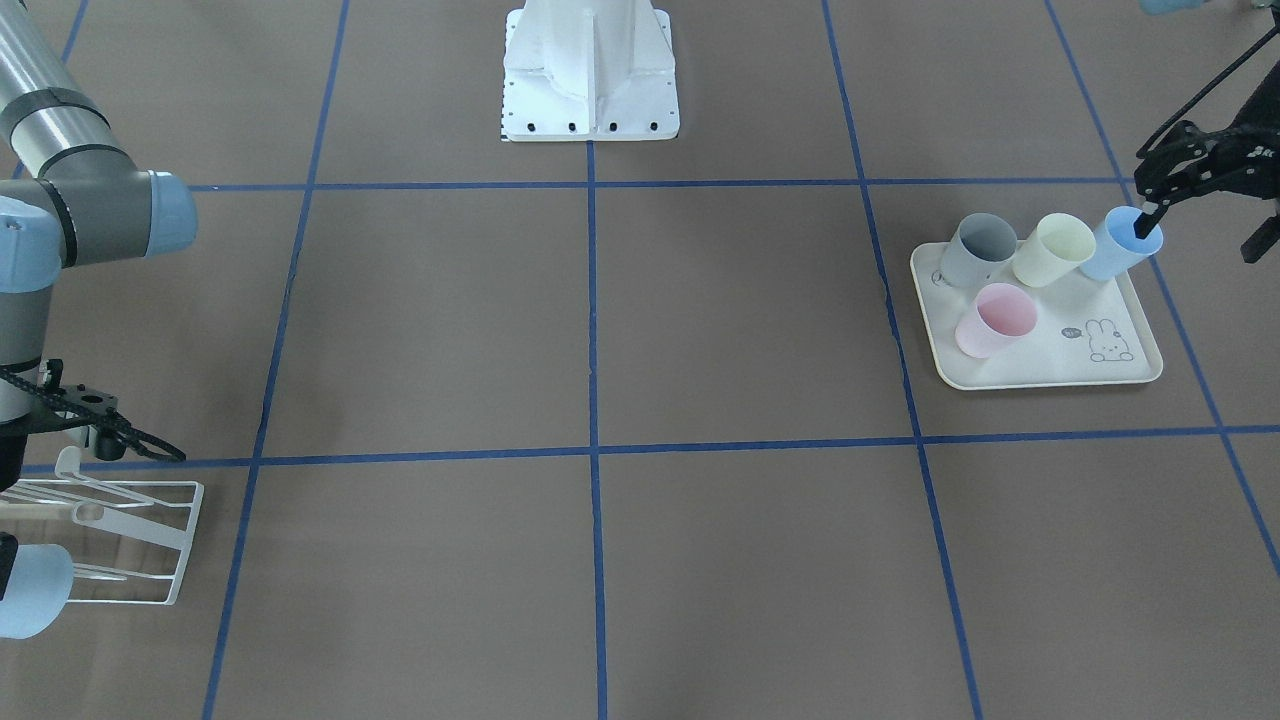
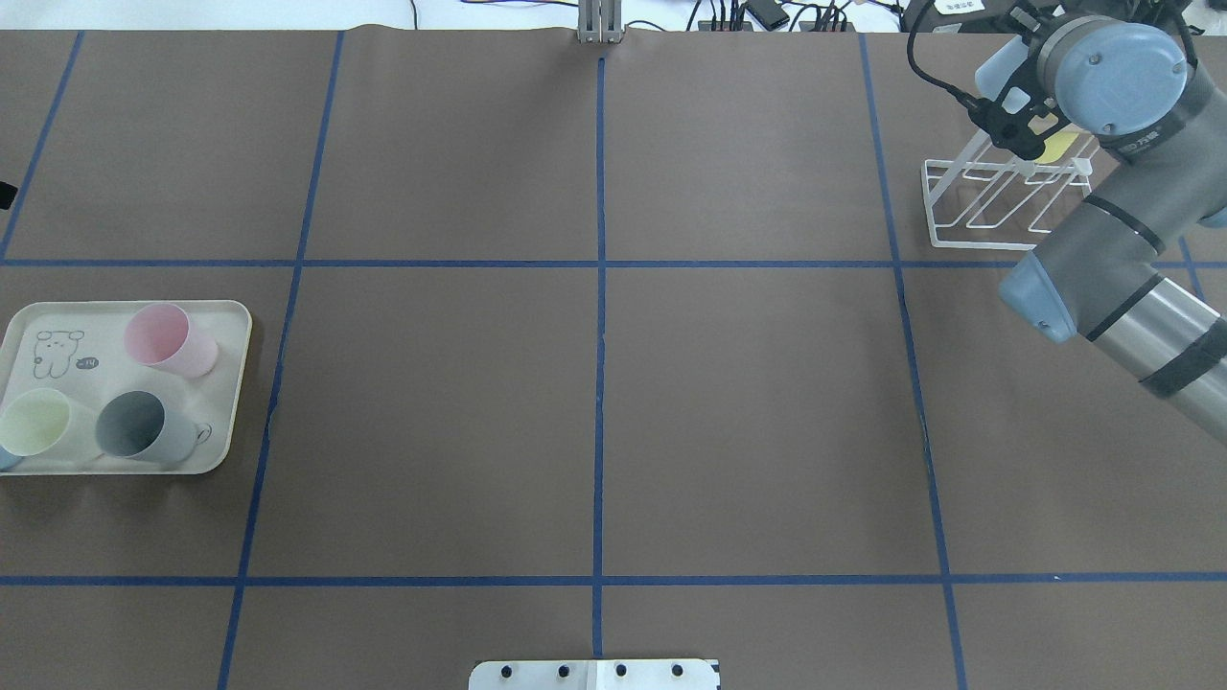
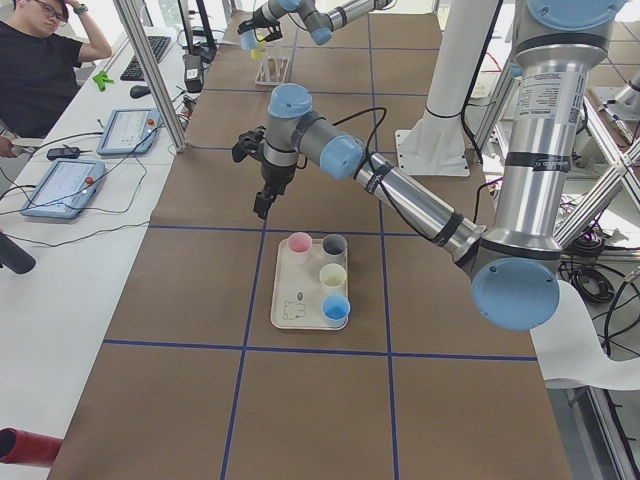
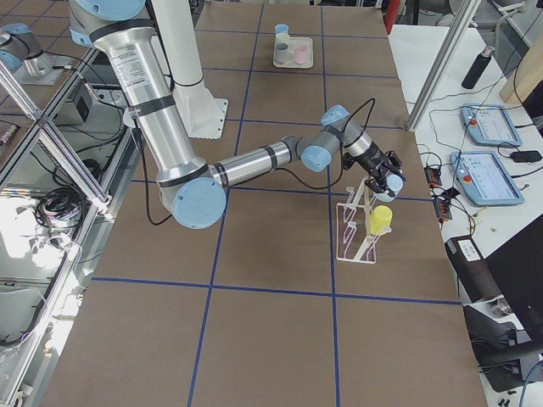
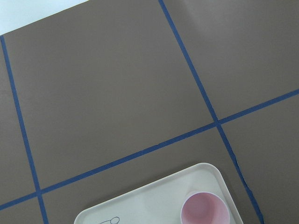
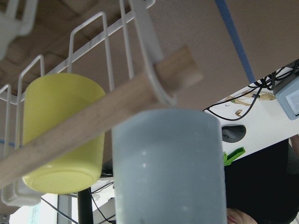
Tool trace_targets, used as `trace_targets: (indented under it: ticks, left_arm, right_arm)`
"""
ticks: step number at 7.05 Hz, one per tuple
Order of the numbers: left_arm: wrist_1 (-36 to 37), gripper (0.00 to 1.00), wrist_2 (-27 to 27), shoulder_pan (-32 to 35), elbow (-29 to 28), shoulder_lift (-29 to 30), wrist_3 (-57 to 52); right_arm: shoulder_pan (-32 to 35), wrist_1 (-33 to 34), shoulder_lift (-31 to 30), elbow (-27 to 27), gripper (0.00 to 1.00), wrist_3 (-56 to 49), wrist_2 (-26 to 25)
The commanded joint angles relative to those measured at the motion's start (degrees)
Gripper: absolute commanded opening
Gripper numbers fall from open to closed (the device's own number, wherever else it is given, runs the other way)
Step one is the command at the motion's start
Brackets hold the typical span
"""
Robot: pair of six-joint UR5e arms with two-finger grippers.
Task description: Transfer IKEA cup to right arm and place on rack
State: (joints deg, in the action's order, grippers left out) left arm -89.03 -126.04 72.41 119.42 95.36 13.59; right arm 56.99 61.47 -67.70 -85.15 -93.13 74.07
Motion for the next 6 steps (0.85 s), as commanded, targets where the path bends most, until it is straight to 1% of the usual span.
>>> trace_targets:
  ticks: [1,2,4,5,6]
  left_arm:
    - [0.00,1.00,0.00,-0.07,-0.24,0.00,0.03]
    - [-0.09,1.00,-0.09,-0.07,-0.51,0.00,0.03]
    - [-0.09,1.00,-0.09,-0.07,-0.51,0.00,0.03]
    - [-0.09,1.00,-0.09,-0.07,-0.51,0.00,0.03]
    - [-0.09,1.00,0.00,-0.07,-0.60,0.00,0.12]
  right_arm:
    - [-0.39,0.23,-0.76,-0.10,0.43,0.05,-0.07]
    - [-0.48,0.23,-1.20,-0.19,0.57,-0.03,-0.07]
    - [-1.27,0.32,-1.12,-0.28,0.95,-0.12,-0.24]
    - [-1.45,0.32,-1.12,-0.28,0.98,-0.12,-0.42]
    - [-1.45,0.23,-1.12,-0.37,0.99,-0.12,-0.42]
